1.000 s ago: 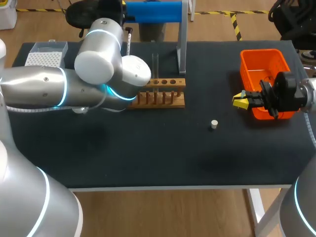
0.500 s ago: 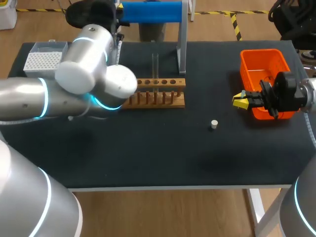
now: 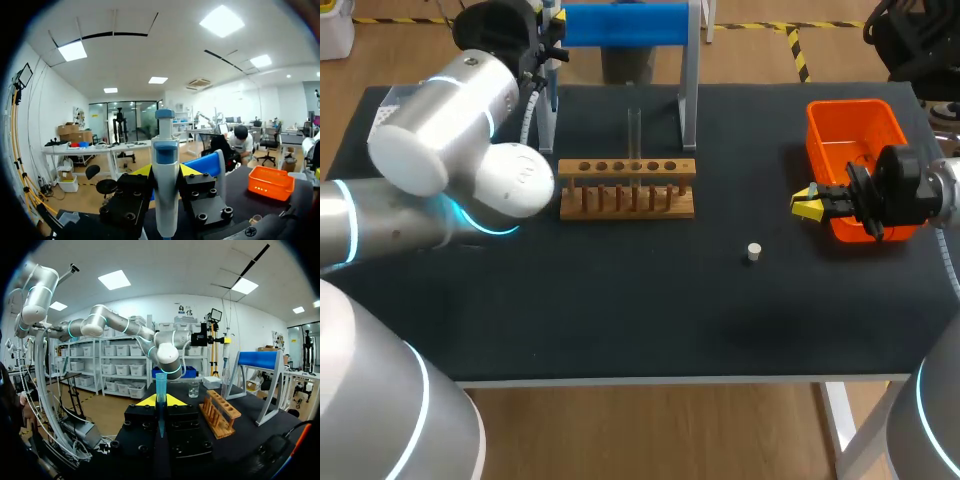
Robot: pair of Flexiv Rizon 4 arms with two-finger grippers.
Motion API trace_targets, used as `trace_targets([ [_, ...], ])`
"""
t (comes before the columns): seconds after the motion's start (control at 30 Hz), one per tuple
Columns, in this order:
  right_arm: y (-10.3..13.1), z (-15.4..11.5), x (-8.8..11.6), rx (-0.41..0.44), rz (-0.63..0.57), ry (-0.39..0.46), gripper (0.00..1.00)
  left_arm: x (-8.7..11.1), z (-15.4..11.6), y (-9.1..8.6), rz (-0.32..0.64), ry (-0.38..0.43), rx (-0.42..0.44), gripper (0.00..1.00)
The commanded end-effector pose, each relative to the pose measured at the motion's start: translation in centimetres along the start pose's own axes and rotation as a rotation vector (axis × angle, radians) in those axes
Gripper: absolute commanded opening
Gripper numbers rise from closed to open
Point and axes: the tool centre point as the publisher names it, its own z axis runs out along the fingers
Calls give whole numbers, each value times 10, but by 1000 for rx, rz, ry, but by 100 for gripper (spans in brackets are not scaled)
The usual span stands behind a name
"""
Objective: Invert the test tube, pick up the pipette, mount the tip to pipette, aspirate from beaker and dispense into the tube, eject the tip, return the pipette, and cap with the stopper.
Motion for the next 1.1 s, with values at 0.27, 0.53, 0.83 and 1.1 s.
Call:
trace_targets([
  [0.27,0,-1,1,1,0,-1,0,-3,-11,-11,5,375,-28,0],
  [0.53,0,-1,1,1,0,-1,0,-3,-11,-11,5,375,-28,0],
  [0.83,0,-1,1,1,0,-1,0,5,-31,-18,5,467,0,0],
  [1.1,0,-1,1,1,0,-1,0,24,-70,-30,-4,647,18,0],
])
